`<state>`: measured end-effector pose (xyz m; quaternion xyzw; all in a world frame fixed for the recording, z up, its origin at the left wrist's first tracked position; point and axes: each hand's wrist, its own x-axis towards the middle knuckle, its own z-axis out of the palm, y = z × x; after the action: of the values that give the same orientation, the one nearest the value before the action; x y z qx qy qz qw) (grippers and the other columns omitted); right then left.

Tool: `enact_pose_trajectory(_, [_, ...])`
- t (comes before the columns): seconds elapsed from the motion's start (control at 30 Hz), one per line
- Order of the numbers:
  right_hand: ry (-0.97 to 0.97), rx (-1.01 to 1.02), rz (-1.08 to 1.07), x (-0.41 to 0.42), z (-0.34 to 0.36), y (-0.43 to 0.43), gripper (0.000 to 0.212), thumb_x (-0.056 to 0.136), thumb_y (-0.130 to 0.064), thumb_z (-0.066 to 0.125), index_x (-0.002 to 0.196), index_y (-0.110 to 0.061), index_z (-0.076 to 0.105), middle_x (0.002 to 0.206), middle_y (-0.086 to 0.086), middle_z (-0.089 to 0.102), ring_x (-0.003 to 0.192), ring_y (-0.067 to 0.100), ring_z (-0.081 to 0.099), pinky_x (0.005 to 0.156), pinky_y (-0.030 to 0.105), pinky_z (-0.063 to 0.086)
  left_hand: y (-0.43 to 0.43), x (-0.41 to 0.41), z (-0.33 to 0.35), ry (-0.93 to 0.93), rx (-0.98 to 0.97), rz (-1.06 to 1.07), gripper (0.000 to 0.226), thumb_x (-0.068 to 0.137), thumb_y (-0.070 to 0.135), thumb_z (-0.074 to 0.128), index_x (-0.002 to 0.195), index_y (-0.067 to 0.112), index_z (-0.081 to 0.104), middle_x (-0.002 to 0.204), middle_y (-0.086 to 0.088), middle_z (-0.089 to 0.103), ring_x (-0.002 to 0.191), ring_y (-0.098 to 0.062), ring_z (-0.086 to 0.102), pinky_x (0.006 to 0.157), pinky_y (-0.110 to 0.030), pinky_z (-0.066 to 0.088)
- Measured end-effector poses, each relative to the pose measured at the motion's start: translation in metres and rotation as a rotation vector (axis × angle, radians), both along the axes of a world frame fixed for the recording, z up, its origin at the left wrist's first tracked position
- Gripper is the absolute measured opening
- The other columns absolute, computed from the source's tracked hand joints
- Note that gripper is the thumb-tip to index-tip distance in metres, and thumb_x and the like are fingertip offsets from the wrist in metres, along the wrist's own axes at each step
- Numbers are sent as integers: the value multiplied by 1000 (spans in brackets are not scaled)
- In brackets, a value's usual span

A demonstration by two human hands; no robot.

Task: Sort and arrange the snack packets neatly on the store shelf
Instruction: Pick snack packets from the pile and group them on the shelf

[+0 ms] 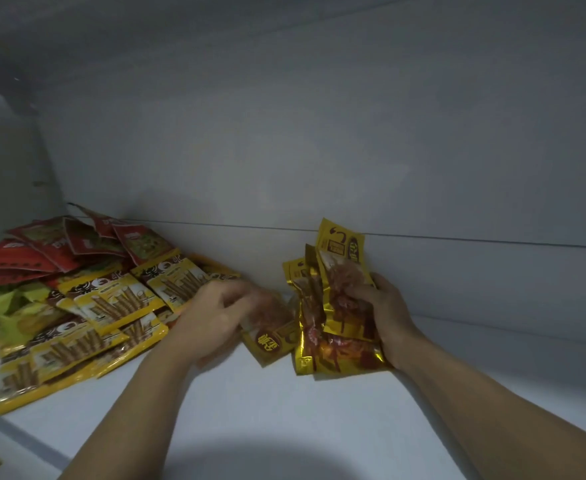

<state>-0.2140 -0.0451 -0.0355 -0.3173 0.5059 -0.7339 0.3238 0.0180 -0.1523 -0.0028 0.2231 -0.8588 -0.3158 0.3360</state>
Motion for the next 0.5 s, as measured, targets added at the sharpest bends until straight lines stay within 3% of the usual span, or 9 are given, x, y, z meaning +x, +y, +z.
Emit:
enact_pose_trajectory(0.07, [37, 13, -46, -4, -4, -1, 23, 80, -5, 67, 102, -12, 70, 90, 11, 76, 79, 28, 74, 70, 37, 58, -6, 1, -1, -71, -152, 184, 35, 88, 1, 55, 102, 26, 74, 103, 12, 72, 100, -10, 66, 86, -29, 53])
enact_pose_trajectory(0.17, [82, 25, -65, -6, -7, -4, 21, 79, -9, 70, 100, -15, 70, 88, 7, 77, 79, 25, 74, 69, 36, 58, -14, 4, -9, -330, -282, 150, 62, 81, -11, 51, 130, 24, 62, 134, 9, 56, 133, -17, 47, 107, -21, 36])
enact_pose_trajectory(0.23, [92, 23, -63, -6, -8, -6, 20, 80, -11, 70, 100, -15, 70, 87, 6, 77, 77, 23, 74, 64, 32, 56, -18, 3, -14, -511, -340, 116, 68, 87, -4, 52, 145, 33, 46, 153, 6, 40, 143, -16, 32, 114, -23, 26])
enact_pose_trajectory(0.3, [64, 9, -54, -6, -8, -6, 21, 80, -10, 70, 101, -14, 70, 89, 8, 77, 78, 26, 74, 68, 35, 57, -20, -1, -18, -611, -347, 118, 61, 96, 16, 56, 148, 41, 36, 153, 7, 41, 139, -18, 37, 110, -29, 29])
enact_pose_trajectory(0.4, [-12, -20, -29, -6, -5, -6, 23, 81, -8, 68, 104, -11, 69, 90, 14, 76, 80, 31, 74, 71, 41, 58, -18, -11, -20, -679, -480, 196, 54, 97, 46, 54, 147, 42, 36, 152, 8, 41, 140, -21, 33, 109, -42, 25])
enact_pose_trajectory(0.5, [-56, -43, -9, -6, -1, -3, 23, 81, -7, 66, 104, -8, 69, 90, 16, 75, 79, 32, 74, 65, 39, 59, -13, -20, -25, -773, -593, 267, 58, 93, 64, 45, 144, 38, 42, 153, -4, 35, 141, -27, 26, 110, -47, 20])
